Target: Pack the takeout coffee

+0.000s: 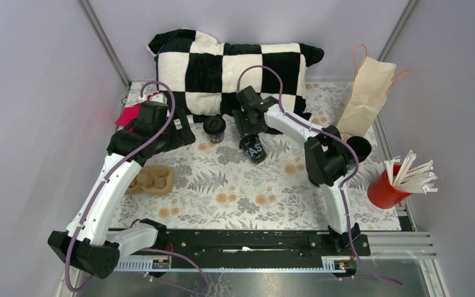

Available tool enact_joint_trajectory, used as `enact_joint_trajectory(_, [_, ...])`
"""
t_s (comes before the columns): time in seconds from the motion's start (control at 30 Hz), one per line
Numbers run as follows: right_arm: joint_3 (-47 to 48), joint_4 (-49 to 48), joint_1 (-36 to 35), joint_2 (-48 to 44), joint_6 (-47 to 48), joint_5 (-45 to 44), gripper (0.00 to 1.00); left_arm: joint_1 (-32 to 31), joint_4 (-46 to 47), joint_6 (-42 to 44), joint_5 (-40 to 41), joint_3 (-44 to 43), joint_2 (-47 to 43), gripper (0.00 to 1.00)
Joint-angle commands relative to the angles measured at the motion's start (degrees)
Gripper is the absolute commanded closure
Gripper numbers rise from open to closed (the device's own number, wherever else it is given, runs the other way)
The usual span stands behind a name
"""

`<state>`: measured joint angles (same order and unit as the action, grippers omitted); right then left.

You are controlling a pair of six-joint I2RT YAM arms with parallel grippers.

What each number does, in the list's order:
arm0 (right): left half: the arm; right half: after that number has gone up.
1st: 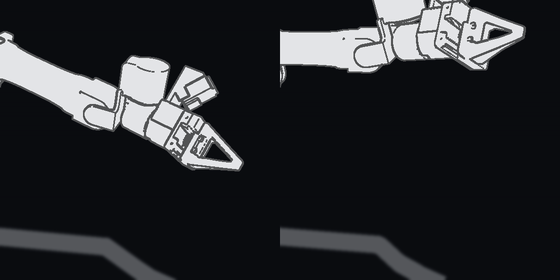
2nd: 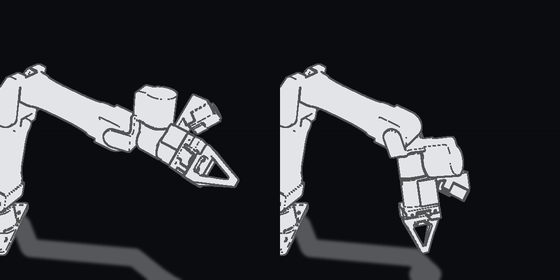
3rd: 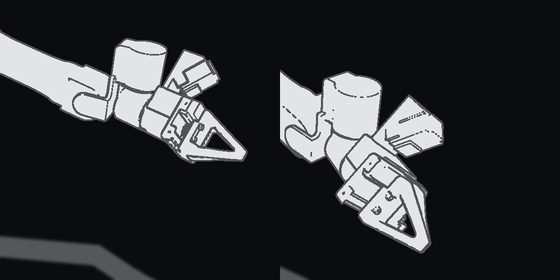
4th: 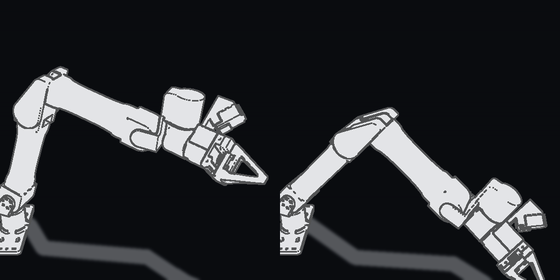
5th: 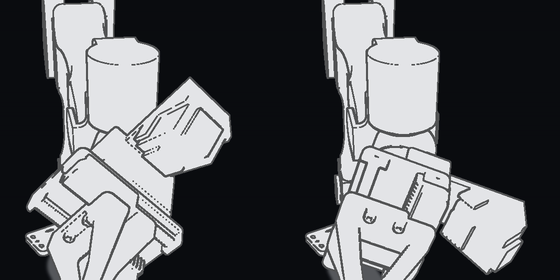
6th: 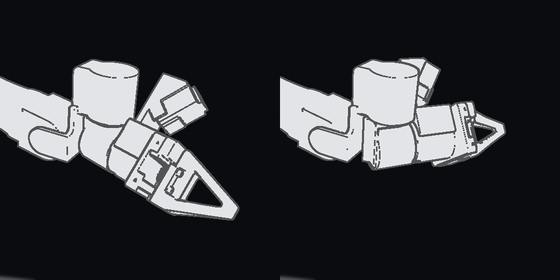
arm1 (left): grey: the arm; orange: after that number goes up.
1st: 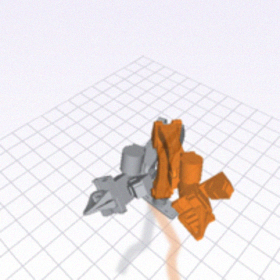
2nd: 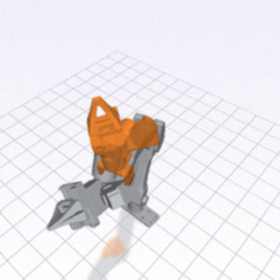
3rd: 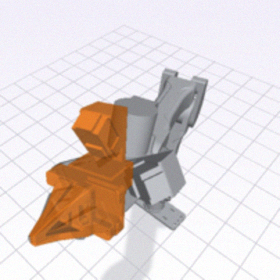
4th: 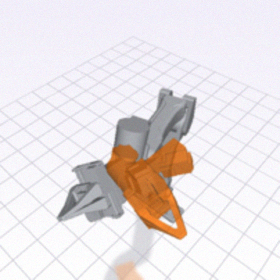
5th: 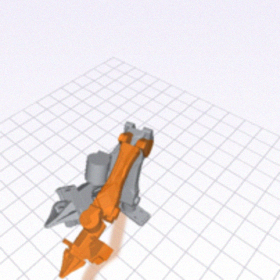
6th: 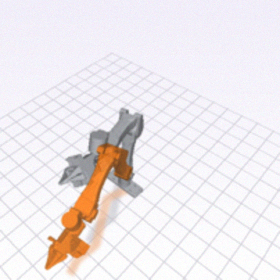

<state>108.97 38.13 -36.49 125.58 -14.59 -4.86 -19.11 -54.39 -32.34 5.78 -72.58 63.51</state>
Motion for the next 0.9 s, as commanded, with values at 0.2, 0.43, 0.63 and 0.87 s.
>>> enact_joint_trajectory(0.2, [3.28, 6.57, -0.42, -5.02, 7.25, -0.86, 0.09, 0.05, 1.05, 1.33, -0.91, -0.83, 1.88, 0.01])
enact_joint_trajectory(0.43, [0.13, 13.48, -0.56, -7.91, 9.98, 3.46, 0.00, 0.04, 1.74, 1.75, -2.21, -1.15, 3.08, 0.01])
enact_joint_trajectory(0.63, [-12.78, 7.69, -0.69, -14.44, 12.59, 15.03, 0.00, 0.04, 1.72, 1.92, -4.40, -1.15, 3.82, 0.01])
enact_joint_trajectory(0.87, [-29.37, -9.24, -0.70, -20.63, 15.84, 16.39, 0.03, 0.04, 3.27, 2.55, -15.30, -0.20, 6.46, 0.01])
